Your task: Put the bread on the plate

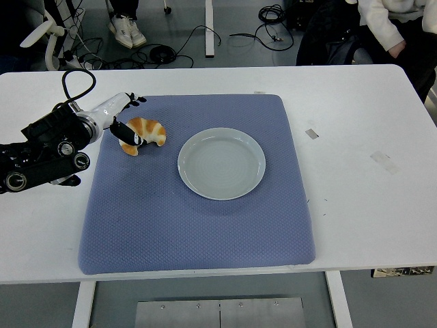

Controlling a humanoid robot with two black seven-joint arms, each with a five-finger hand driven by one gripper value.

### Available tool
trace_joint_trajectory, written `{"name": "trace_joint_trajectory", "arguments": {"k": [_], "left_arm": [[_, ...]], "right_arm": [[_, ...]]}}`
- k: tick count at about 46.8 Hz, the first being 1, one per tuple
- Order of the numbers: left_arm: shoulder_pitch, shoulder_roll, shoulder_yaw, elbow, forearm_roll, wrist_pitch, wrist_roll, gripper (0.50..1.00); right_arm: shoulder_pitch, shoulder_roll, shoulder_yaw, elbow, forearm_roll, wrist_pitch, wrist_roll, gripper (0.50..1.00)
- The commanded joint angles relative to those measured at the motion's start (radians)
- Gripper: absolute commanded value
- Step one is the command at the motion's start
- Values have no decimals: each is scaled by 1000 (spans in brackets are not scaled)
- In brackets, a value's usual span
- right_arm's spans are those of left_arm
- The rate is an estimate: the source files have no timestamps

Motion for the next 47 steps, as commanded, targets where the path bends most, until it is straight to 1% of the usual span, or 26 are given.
{"name": "trace_joint_trajectory", "arguments": {"k": [1,4,7,14,31,34,37,43,47], "left_arm": [[2,-5,3,4,0,0,0,883],[2,-5,5,10,0,0,0,859],[2,-5,8,18,3,-1,-2,849],[3,-5,11,24,38,-1,-2,849],[6,-8,12,24,48,0,-2,846],[8,-11,12,24,58,0,-2,833],[8,-14,12,25,61,0,-2,807],[11,-15,14,25,61,-1,-6,771],[12,-15,14,27,61,-1,-8,757]], "right_arm": [[0,0,0,0,0,0,0,1000],[0,0,0,0,0,0,0,1000],[0,0,0,0,0,0,0,1000],[1,0,0,0,0,0,-1,1000],[0,0,0,0,0,0,-1,1000],[0,0,0,0,0,0,0,1000],[0,0,0,0,0,0,0,1000],[0,0,0,0,0,0,0,1000],[0,0,0,0,0,0,-1,1000]]}}
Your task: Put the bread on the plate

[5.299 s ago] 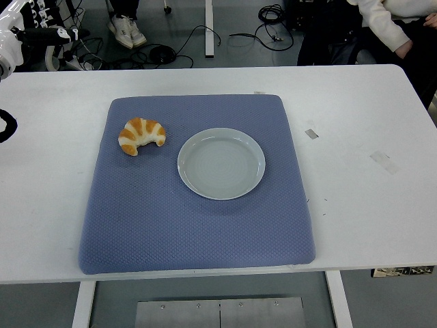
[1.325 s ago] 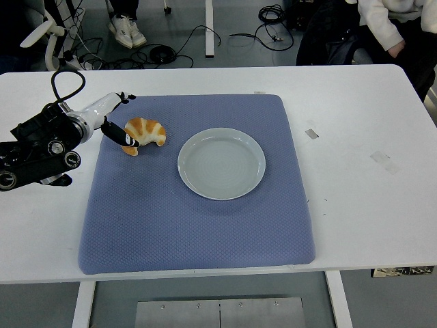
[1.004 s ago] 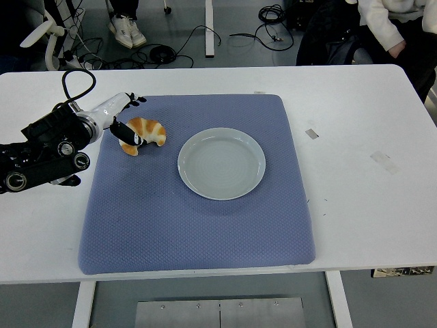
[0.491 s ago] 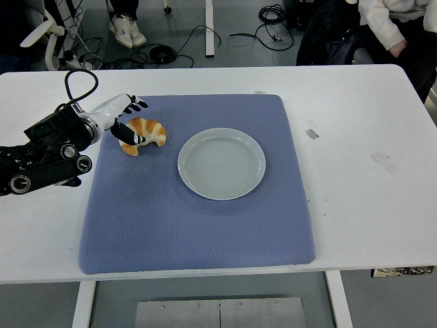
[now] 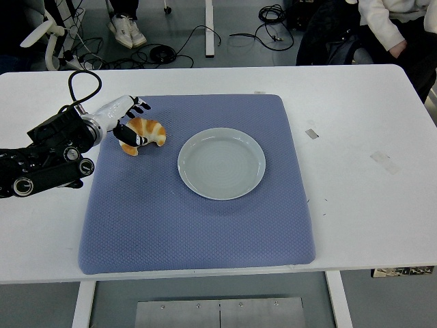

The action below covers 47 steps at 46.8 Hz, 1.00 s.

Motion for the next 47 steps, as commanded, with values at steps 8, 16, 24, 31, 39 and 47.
{"name": "trace_joint_trajectory", "arguments": {"k": [8,16,24,31,39,47], "left_arm": [[1,0,0,13,0,-7,-8,708],[1,0,0,13,0,-13,-9,696],[-1,0,23,13,0,-13,-12,689],[-2,0,23,13,0,-13,-25,672],[-5,2,18,11,-12,-21,-26,593],[-14,6,-1,11,-21,-36,-26,564]], "right_arm": [[0,0,0,0,0,0,-1,1000],[0,0,0,0,0,0,0,1000],[0,0,0,0,0,0,0,1000],[0,0,0,0,0,0,0,1000],[0,0,0,0,0,0,0,1000],[0,0,0,0,0,0,0,1000]]}}
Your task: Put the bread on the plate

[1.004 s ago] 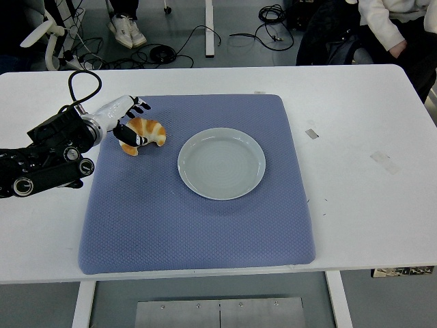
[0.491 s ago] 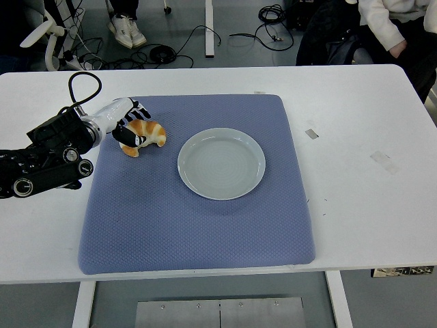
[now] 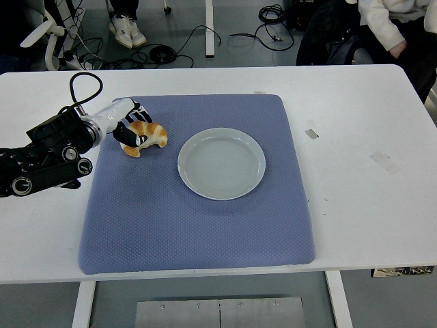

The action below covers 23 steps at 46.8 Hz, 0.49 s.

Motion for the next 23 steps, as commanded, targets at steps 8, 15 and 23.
{"name": "trace_joint_trajectory", "arguments": {"k": [8,15,23], "left_arm": [[-11,4,-12,0,-29,-5,1,554],[-45,3,-13,0,-65,-5,1,554],[-94,-6,-13,0,-91,-17,1,555]], "right_arm": [[2,0,0,0,0,0,0,1000],[0,0,0,0,0,0,0,1000],[0,0,0,0,0,0,0,1000]]}}
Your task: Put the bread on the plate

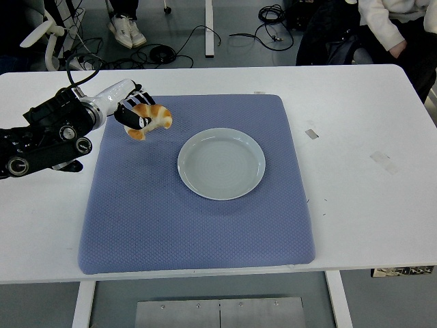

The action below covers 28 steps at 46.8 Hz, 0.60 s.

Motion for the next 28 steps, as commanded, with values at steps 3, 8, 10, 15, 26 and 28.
{"name": "trace_joint_trajectory", "arguments": {"k": [3,8,10,15,26,28], "left_arm": [[-24,-16,-2,0,-2,-8,0,557],[-37,-41,-10,-3,4,-15,0,564],[-48,-50,-10,-8,10,-16,1,564],[-65,-68,-17,-18,14,-19,1,566],[-65,-73,-37,-98,38,-30,0,567],[-65,-73,-40,-107,43,-30,0,566]], "right_arm": [[0,0,0,0,0,0,0,1000],[0,0,0,0,0,0,0,1000],[0,0,0,0,0,0,-2,1000],[2,0,0,0,0,0,0,1000],[0,0,0,0,0,0,0,1000],[0,0,0,0,0,0,0,1000]]}}
